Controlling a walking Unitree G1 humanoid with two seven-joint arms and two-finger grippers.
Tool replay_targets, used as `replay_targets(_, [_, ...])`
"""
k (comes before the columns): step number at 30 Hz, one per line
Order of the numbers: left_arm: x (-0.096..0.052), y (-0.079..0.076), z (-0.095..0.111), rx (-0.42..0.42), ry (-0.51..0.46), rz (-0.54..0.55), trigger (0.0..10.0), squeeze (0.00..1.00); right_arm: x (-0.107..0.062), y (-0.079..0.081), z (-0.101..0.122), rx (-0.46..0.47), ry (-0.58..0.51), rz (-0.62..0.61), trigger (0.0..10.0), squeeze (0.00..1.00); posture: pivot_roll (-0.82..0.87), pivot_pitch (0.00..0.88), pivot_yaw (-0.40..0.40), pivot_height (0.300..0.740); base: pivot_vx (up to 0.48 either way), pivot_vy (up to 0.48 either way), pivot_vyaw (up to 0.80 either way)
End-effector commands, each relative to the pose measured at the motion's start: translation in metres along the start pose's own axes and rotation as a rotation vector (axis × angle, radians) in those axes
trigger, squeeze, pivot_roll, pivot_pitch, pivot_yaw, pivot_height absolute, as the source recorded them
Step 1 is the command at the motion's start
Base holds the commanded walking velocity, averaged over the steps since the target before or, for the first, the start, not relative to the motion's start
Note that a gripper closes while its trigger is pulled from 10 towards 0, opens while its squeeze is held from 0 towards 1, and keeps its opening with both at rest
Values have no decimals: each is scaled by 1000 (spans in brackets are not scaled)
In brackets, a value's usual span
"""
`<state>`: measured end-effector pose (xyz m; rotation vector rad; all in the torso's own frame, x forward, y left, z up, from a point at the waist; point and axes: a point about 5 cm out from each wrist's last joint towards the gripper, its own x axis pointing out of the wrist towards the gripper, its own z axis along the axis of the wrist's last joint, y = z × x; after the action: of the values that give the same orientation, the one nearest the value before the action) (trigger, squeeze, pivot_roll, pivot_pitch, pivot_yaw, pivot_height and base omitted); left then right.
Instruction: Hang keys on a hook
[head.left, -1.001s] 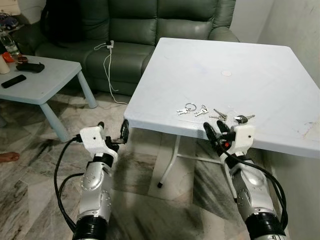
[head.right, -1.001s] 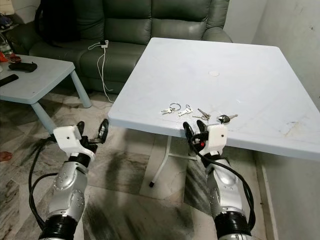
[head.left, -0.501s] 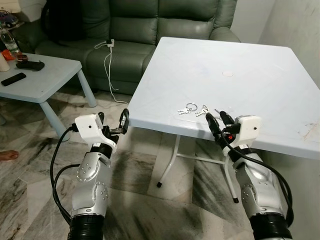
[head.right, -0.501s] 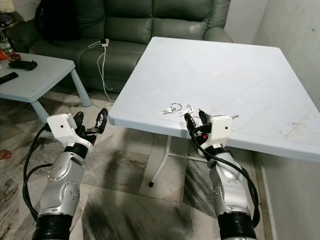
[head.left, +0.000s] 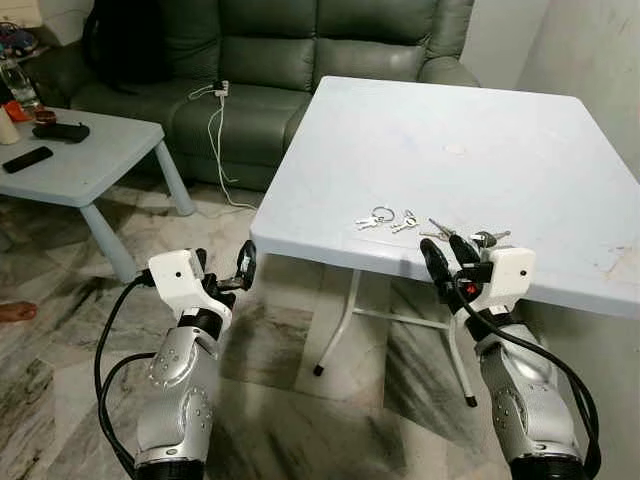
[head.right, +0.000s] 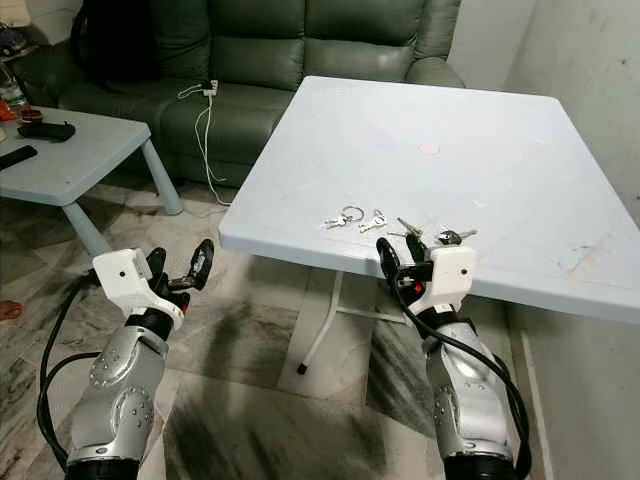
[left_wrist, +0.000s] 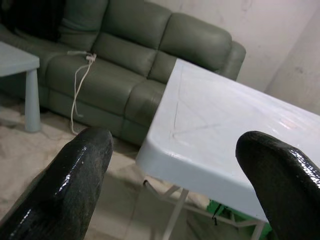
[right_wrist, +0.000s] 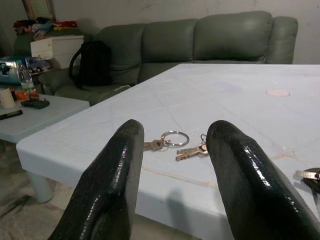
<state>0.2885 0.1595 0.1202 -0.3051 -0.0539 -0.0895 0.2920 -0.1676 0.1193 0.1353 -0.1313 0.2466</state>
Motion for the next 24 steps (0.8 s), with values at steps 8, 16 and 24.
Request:
replay_targets(8, [0,-1,7,3,-5,-5,10000,0,-1,1,6,-8,-3,11,10000,0,3,0,-36,740,288,0,0])
replay_targets(16, [0,-6,6,-1,5,-24,10000,0,-1,2,7,-10,-4,16,10000,1000,4,0,-42,740,290,0,0])
replay_targets(24, [0,-9,6,-1,1,-32,10000,0,1,2,7,-30,7,15,10000,984,4,0,-44,740,292,0,0])
